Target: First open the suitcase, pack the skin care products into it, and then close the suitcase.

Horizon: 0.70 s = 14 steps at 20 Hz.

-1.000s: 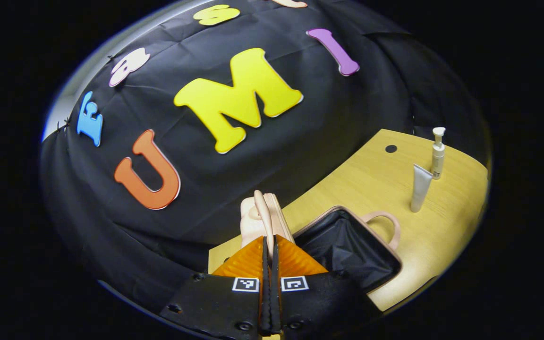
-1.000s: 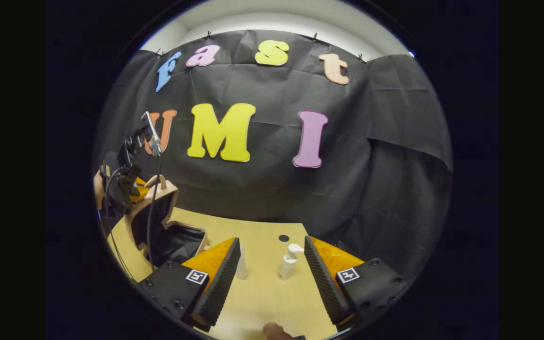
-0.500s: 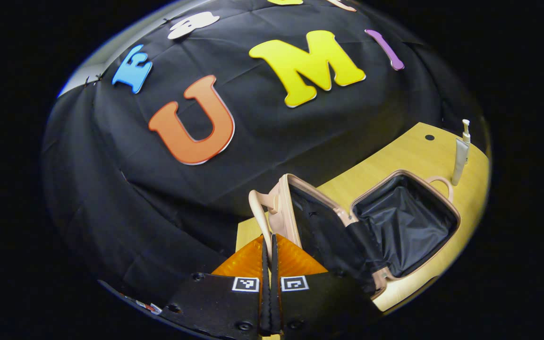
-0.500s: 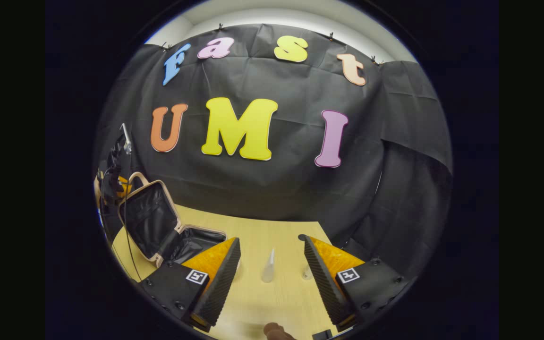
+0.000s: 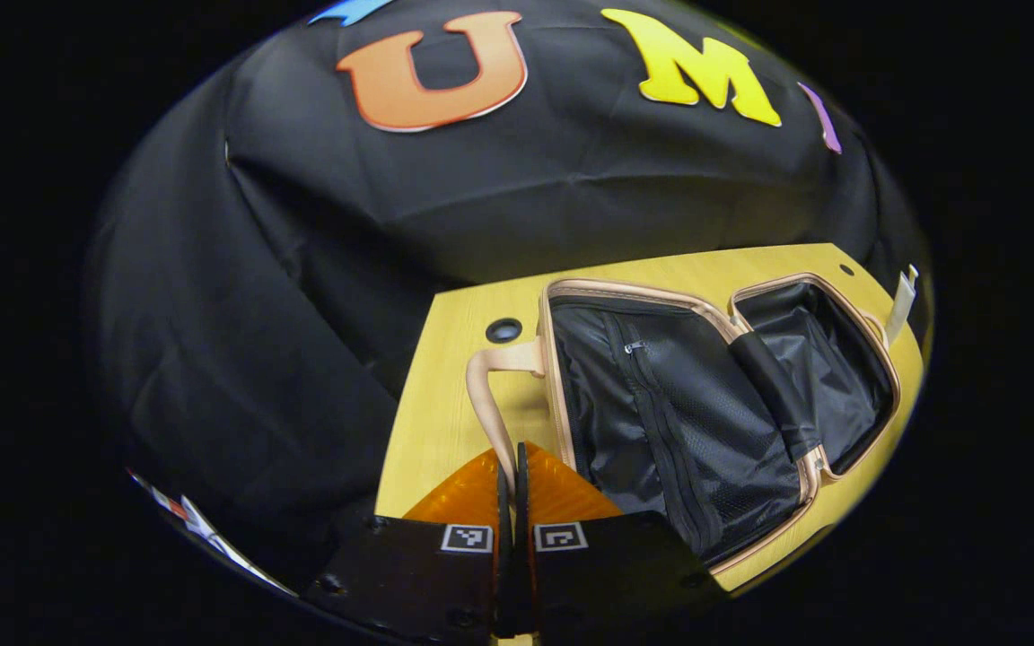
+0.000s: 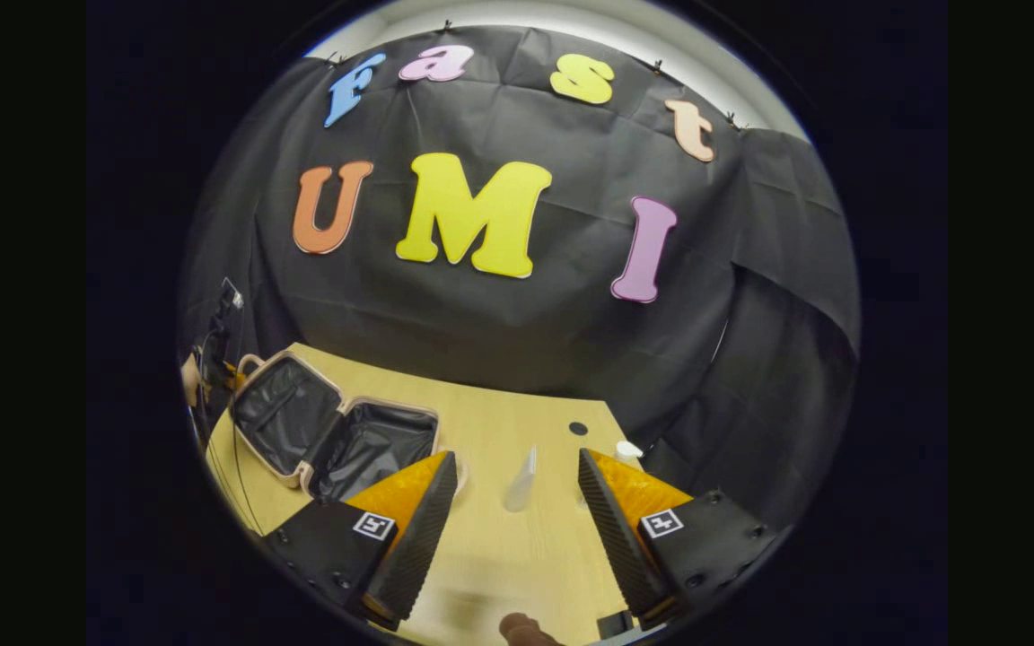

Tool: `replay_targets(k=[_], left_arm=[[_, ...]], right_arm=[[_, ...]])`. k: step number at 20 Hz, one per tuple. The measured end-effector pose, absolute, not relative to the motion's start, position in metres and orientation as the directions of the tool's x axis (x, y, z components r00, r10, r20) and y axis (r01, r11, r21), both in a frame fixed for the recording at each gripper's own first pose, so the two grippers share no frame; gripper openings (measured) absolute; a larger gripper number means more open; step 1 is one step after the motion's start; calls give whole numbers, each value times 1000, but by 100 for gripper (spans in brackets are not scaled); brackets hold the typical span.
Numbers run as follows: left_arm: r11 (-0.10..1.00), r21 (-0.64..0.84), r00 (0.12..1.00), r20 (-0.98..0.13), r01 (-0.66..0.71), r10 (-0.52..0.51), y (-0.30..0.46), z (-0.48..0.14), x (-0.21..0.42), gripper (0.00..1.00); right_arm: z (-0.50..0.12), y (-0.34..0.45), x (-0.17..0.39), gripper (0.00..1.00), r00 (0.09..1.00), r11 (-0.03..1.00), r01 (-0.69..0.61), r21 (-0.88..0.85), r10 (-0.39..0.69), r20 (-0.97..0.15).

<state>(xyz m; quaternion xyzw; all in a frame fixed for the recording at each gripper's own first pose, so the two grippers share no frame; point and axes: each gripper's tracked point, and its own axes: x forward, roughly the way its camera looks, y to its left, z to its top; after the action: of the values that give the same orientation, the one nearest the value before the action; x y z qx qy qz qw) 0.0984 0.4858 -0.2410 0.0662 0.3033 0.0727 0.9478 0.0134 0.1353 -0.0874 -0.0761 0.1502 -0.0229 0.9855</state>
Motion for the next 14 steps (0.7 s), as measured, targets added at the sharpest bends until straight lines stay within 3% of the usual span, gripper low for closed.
replay_targets(k=[8,12,14], left_arm=[[993,-7,764,-639,-115,84,493,-298,100,3],[994,-16,781,-620,-108,75,496,-297,104,14],[989,34,780,-612,-141,132,508,-296,103,27]], right_arm=[[-104,143,7,81,938,982,14,-190,-78,-339],[-109,143,6,81,933,982,8,-188,-75,-351],[-111,144,6,81,932,982,-6,-187,-63,-357]])
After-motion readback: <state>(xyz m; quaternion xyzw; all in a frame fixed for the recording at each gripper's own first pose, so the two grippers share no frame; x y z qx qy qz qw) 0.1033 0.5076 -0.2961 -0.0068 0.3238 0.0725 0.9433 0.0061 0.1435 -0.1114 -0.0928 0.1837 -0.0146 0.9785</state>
